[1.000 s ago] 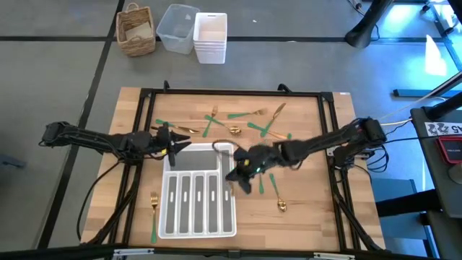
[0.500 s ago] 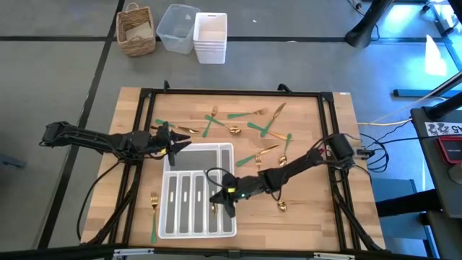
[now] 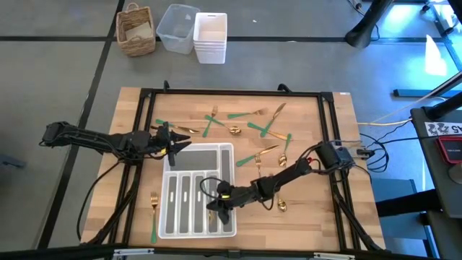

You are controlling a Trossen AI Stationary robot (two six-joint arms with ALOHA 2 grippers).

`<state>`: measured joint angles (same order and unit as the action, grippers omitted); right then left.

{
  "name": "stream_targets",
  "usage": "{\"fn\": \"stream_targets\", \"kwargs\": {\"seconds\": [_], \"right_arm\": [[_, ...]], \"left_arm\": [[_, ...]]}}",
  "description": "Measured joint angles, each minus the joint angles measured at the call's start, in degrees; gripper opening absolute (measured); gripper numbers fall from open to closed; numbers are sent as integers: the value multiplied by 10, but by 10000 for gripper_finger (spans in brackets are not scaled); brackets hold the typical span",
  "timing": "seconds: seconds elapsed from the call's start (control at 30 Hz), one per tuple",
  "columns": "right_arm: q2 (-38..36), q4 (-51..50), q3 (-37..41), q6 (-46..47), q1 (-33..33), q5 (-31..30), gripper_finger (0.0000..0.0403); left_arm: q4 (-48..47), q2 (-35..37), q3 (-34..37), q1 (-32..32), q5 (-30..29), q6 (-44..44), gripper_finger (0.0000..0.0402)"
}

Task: Sort silverware
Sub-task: Put the spoon in the silverware tray

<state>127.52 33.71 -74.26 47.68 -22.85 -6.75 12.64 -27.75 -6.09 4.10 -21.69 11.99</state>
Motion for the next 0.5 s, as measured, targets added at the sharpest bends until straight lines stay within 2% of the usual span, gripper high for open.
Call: {"fn": "stream_targets", "kwargs": {"seconds": [0.33,0.5], "right_arm": [[0,-64,-1,17,-1,-7,28],[0,-65,-1,18,0,-7,30]], "left_arm": [[0,0,0,0,0,0,109],[0,0,0,0,0,0,109]]}}
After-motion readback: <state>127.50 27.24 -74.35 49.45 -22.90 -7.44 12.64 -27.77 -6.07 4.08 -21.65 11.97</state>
